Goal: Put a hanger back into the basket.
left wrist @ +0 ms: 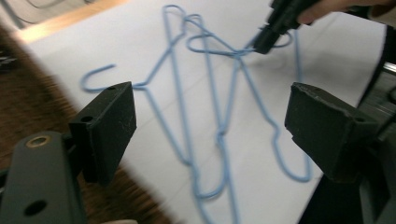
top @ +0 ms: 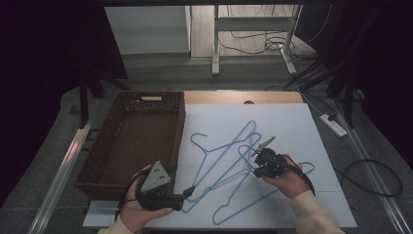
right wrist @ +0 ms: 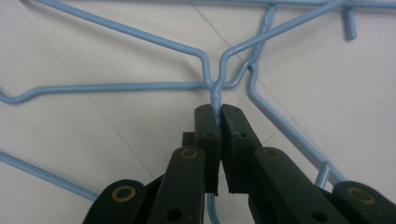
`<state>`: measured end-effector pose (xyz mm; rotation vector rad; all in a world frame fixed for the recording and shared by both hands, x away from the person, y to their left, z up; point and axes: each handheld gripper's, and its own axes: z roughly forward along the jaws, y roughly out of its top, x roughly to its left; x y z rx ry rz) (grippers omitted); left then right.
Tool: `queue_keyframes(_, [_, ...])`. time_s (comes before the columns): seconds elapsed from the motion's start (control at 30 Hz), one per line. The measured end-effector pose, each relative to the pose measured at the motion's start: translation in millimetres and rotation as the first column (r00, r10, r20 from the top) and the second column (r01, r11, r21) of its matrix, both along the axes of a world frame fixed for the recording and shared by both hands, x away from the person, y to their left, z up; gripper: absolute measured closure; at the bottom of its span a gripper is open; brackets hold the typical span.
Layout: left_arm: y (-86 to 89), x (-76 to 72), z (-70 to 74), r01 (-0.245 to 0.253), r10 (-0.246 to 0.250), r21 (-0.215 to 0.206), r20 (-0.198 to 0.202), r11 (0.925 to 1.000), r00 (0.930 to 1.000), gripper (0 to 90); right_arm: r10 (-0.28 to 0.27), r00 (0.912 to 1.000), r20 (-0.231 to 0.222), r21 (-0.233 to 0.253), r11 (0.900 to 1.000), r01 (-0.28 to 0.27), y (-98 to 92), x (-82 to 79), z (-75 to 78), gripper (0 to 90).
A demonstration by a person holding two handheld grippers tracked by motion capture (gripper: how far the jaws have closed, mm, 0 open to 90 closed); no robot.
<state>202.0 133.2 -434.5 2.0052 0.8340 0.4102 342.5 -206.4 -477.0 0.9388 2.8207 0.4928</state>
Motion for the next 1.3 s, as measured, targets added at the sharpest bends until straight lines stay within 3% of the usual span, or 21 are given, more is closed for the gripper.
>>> queue_keyframes(0.03, [-14.9,2.6,0.1,0.029,-0.029,0.021,-0.017,0.9994,0.9995,17.1,-0.001,1.0,0.002,0.008,1.0,0.001,0.0,0.0,1.3,86.3])
queue_keyframes(0.1, [-28.8,7.0,-1.7,0.054,-0.052,0.042,-0.041,0.9977,0.9978,17.1,-0.001,1.0,0.001,0.009,1.0,0.001,0.1,0.1,3.9,86.3])
queue_keyframes(0.33, [-67.8,22.1,-16.1,0.116,-0.109,0.092,-0.081,0.989,0.9908,18.4,0.006,0.9999,0.013,0.011,1.0,-0.006,0.7,-0.8,10.6,86.3])
queue_keyframes(0.63, [-99.8,42.4,-38.2,0.148,-0.131,0.135,-0.128,0.9797,0.9831,22.0,0.009,0.9999,0.011,0.007,1.0,-0.009,0.7,-0.4,12.2,86.3])
queue_keyframes(0.77, [-114.8,59.6,-51.4,0.139,-0.118,0.16,-0.137,0.9772,0.9836,25.2,0.012,0.9998,0.013,0.0,1.0,-0.012,1.5,-0.5,14.3,86.3])
queue_keyframes(0.83, [-122.9,67.2,-60.0,0.143,-0.117,0.185,-0.148,0.9722,0.9821,26.3,0.013,0.9998,0.017,0.002,1.0,-0.013,1.7,-0.3,15.0,86.3])
queue_keyframes(0.97, [-133.7,77.5,-71.8,0.145,-0.111,0.22,-0.161,0.9646,0.9807,31.7,0.014,0.9998,0.016,-0.001,1.0,-0.014,2.2,-0.7,16.1,86.3])
queue_keyframes(1.2, [-140.0,87.1,-80.0,0.178,-0.132,0.25,-0.19,0.9517,0.9728,56.4,0.012,0.9996,0.027,0.008,1.0,-0.012,1.5,-0.3,19.1,86.3])
queue_keyframes(1.3, [-140.1,88.1,-80.8,0.184,-0.136,0.251,-0.197,0.9502,0.9709,67.5,0.009,0.9996,0.028,0.011,1.0,-0.009,1.4,-0.9,21.2,86.2])
